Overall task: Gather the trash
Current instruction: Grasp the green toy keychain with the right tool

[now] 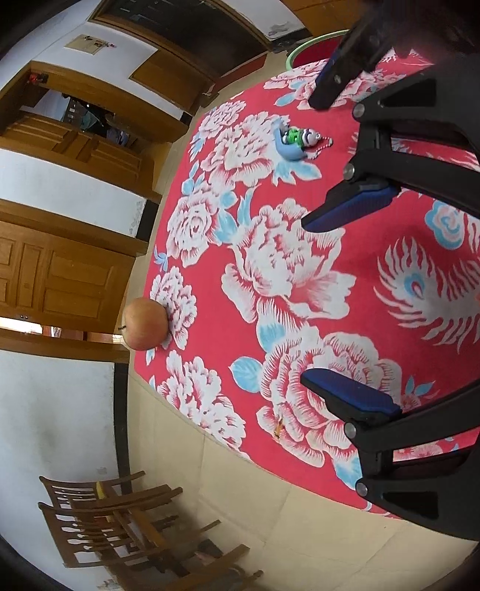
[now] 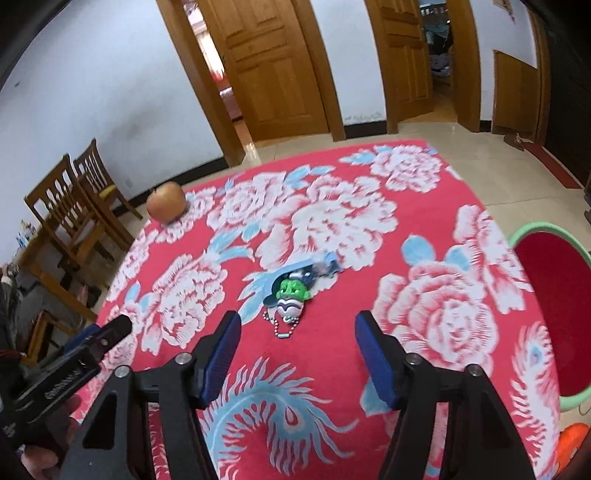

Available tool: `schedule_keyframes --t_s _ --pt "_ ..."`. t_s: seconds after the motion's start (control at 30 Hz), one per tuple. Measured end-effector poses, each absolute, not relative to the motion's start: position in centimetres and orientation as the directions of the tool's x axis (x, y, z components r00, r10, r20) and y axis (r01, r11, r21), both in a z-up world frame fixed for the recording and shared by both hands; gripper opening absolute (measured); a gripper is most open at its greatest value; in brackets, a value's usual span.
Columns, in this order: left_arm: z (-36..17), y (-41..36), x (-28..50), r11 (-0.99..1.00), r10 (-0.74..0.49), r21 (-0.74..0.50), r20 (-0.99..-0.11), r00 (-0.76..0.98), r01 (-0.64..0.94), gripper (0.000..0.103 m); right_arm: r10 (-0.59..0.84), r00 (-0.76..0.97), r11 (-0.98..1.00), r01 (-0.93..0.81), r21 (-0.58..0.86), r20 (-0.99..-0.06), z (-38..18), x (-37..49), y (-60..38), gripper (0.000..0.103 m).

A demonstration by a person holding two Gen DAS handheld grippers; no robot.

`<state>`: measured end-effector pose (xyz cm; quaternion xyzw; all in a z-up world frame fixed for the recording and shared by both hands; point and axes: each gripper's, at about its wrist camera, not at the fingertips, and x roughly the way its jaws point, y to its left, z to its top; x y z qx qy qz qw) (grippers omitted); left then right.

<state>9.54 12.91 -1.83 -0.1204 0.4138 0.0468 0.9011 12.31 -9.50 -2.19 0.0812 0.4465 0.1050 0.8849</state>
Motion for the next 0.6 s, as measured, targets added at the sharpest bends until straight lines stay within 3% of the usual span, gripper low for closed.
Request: schedule_keyframes --t_s 0.13,0.47,0.6 --pt "-2.2 13.3 9.9 0.962 -0.026 -0.195 -0.759 0.650 -0.189 0.076 0.254 0.558 0.967 -0.122 0.225 -0.790 -3.4 13.5 -8.7 0.050" --pt "-3.2 13.1 10.5 0.962 -0.047 -0.208 -0.766 0.642 -0.178 0.076 0.231 0.544 0.973 -0.108 0.206 -0.806 -5.0 15.2 -8.3 0.042" --pt "-3.3 13.0 10.6 0.963 -0.049 -0.207 -0.767 0.640 -0.174 0.076 0.247 0.546 0.969 -0.122 0.215 -0.801 -5.2 15.3 -8.1 0.029"
